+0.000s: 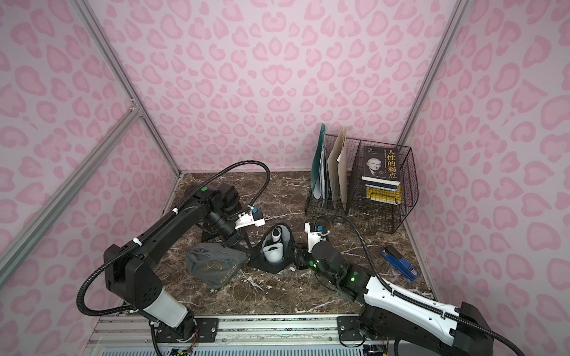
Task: Pack away hair dryers
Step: Pull the drawstrings on both sides of the drawstring bag.
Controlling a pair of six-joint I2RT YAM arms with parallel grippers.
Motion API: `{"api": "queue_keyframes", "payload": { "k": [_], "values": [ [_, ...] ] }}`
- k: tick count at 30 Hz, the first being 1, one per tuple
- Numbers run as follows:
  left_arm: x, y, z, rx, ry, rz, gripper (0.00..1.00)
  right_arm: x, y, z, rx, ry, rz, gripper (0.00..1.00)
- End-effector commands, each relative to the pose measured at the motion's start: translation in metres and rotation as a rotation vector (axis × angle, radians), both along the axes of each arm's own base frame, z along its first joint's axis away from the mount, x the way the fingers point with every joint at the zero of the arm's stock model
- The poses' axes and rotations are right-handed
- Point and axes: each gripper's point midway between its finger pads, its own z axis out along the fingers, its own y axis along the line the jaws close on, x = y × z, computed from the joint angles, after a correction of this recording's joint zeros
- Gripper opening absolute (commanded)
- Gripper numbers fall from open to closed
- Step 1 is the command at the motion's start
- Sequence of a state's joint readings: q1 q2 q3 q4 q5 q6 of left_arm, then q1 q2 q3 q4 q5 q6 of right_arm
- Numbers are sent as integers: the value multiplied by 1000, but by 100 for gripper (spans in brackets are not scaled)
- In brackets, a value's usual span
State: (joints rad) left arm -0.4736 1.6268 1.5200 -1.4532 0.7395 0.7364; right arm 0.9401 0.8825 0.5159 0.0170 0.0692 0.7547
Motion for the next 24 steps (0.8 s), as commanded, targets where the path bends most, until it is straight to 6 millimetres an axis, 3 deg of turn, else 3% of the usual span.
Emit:
{"api": "queue_keyframes", "payload": {
  "k": [1,9,14,24],
  "values": [
    [0,-1,0,2,-8,-13,2,-4,0,7,55,-9,19,42],
    [0,-4,3,-3,-7,-20,2,-11,-12,3,115,6,26,42],
    [-1,-4,3,1,-16,-30,2,-11,-16,-1,148,20,24,48],
    [-2,-4,2,1,-10,-32,2,-13,-7,3,205,17,86,50]
  ]
}}
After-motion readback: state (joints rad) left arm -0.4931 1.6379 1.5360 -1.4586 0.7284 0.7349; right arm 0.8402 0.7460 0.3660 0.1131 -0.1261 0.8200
